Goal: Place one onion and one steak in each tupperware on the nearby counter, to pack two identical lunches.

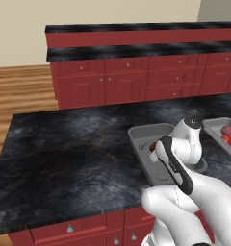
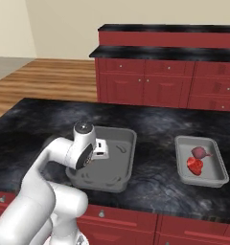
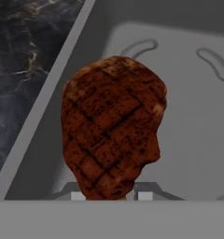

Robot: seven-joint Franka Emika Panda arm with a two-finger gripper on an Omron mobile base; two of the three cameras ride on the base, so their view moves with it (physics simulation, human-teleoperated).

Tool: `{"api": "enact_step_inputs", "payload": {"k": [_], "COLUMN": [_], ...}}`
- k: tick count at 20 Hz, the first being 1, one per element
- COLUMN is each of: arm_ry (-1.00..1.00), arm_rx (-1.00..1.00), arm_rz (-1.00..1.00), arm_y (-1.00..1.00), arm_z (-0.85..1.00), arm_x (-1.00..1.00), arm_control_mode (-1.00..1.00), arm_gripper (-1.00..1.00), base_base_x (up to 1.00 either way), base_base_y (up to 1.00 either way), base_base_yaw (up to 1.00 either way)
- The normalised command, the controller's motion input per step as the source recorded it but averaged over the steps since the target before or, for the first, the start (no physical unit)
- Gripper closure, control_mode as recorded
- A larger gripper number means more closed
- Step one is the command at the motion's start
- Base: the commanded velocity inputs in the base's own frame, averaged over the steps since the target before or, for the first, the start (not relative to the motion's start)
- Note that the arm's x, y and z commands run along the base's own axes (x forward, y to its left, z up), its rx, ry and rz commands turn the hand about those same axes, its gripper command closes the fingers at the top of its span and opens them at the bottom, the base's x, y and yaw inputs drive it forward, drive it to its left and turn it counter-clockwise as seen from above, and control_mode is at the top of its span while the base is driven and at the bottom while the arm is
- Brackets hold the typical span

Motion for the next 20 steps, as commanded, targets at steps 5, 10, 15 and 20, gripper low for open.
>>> {"api": "enact_step_inputs", "payload": {"k": [5, 10, 15, 20], "arm_ry": [0.00, 0.00, 0.00, 0.00], "arm_rx": [0.00, 0.00, 0.00, 0.00], "arm_rz": [0.00, 0.00, 0.00, 0.00], "arm_y": [0.00, 0.00, 0.04, 0.12], "arm_z": [-0.38, -0.49, -0.51, -0.40], "arm_x": [0.13, 0.12, 0.12, 0.05], "arm_control_mode": [-1.00, -1.00, -1.00, -1.00], "arm_gripper": [1.00, 1.00, 1.00, -1.00], "base_base_x": [0.00, 0.00, 0.00, 0.00], "base_base_y": [0.00, 0.00, 0.00, 0.00], "base_base_yaw": [0.00, 0.00, 0.00, 0.00]}}
